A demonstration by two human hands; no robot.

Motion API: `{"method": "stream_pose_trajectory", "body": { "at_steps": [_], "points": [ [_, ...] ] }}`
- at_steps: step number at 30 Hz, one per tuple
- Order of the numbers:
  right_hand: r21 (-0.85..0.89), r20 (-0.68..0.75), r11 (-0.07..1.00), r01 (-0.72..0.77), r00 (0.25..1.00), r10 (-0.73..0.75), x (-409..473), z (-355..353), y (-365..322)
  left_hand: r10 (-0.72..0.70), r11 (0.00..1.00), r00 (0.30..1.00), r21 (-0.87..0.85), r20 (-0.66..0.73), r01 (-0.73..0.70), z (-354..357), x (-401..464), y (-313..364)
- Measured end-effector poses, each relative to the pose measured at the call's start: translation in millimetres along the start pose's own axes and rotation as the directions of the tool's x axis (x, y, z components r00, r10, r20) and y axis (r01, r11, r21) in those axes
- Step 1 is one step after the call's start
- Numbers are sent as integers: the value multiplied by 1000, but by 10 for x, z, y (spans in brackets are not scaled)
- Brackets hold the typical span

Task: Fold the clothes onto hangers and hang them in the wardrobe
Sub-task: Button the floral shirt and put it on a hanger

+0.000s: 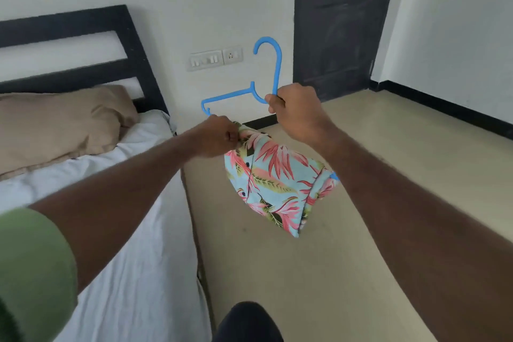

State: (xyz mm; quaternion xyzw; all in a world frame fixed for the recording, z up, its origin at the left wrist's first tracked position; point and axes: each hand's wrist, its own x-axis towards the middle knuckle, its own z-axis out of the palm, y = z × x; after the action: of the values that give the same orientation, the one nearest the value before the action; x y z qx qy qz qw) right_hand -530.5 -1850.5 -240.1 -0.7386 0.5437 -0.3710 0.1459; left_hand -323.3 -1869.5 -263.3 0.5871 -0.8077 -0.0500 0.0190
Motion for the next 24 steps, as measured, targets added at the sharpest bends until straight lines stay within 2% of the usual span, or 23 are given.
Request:
{"method": "stream_pose_trajectory", "body": {
  "at_steps": [5, 10, 13, 19, 24],
  "points": [
    [-110, -56, 991, -79, 996, 73, 369, -828, 616, 96, 992, 995, -84, 5, -96, -326, 927, 878],
    [-150, -216, 962, -227, 957, 192, 472, -2034, 791, 227, 964, 973, -147, 33, -220, -1041, 1331, 1826],
    [-161, -300, 939, -304, 921, 247, 468, -2887, 643, 309, 943, 950, -145, 39, -301, -1671, 1450, 2366],
    [-240, -330, 820, -520, 838, 435, 383, -4817, 135, 479, 864, 878, -175, -1, -472, -3193, 1514, 3642],
    [-408, -456, 695, -591, 792, 406, -203, -6380, -554, 636, 741, 772, -264, -18, -617, -4228, 1219, 4977]
  ]
}}
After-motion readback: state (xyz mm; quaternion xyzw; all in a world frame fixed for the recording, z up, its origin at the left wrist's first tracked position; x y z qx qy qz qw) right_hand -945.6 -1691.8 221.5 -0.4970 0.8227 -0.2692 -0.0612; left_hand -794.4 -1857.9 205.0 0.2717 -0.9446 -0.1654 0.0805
